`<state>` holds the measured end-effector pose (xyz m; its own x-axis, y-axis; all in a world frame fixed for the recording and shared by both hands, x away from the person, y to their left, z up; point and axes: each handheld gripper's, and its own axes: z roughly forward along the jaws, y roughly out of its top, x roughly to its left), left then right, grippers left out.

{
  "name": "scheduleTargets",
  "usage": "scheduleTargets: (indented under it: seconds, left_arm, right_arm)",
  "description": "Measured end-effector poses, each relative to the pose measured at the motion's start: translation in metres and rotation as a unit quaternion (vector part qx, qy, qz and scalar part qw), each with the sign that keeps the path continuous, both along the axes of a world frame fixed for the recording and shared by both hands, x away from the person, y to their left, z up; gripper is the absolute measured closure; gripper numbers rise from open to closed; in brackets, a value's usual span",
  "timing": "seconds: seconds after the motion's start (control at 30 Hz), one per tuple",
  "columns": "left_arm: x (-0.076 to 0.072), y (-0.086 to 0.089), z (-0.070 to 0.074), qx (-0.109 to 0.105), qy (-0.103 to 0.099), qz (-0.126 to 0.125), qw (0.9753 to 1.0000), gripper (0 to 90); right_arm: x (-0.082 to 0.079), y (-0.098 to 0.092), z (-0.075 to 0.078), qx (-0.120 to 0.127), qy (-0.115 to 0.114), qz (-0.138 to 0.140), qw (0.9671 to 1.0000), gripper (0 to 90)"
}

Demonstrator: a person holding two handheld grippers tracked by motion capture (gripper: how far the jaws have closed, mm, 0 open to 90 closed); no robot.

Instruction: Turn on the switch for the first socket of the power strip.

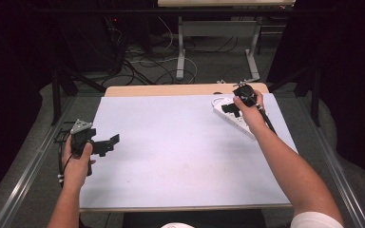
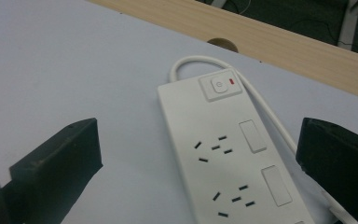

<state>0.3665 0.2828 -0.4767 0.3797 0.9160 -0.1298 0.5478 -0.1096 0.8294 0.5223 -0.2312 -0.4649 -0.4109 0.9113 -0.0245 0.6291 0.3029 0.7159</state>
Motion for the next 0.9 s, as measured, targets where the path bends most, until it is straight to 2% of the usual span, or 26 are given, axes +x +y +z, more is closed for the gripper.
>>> scheduleTargets:
  seconds: [0.2,0.27,0.43,0.53,0.67,0.73,0.9]
  left_arm:
    - [0.001,0.0,-0.001,0.001,0.001,-0.001,1.0,0.5]
    - [0.001,0.0,-0.001,0.001,0.003,0.0,1.0,0.5]
    - [0.001,-0.001,-0.001,0.003,0.004,-0.002,1.0,0.5]
    - [0.001,-0.003,0.0,0.0,0.005,-0.002,1.0,0.5]
    - [0.0,-0.005,0.0,0.0,0.001,-0.006,1.0,0.5]
    - [-0.001,-0.006,0.001,0.002,0.002,-0.008,1.0,0.5]
    - [-0.002,-0.009,0.003,-0.002,-0.003,-0.01,0.9999,0.5]
  right_arm:
    - [-0.013,0.011,0.008,0.006,0.004,0.024,0.9997,0.0]
    - [-0.017,0.013,0.01,0.001,0.001,0.038,0.9993,0.0]
    - [-0.03,0.022,0.013,-0.006,0.001,0.052,0.9986,0.0]
    - [-0.04,0.025,0.015,0.004,-0.006,0.062,0.9981,0.0]
    - [-0.052,0.027,0.016,0.004,-0.007,0.067,0.9977,0.0]
    - [-0.057,0.026,0.016,0.009,-0.009,0.062,0.998,0.0]
    - [-0.073,0.021,0.018,0.026,-0.019,0.07,0.997,0.0]
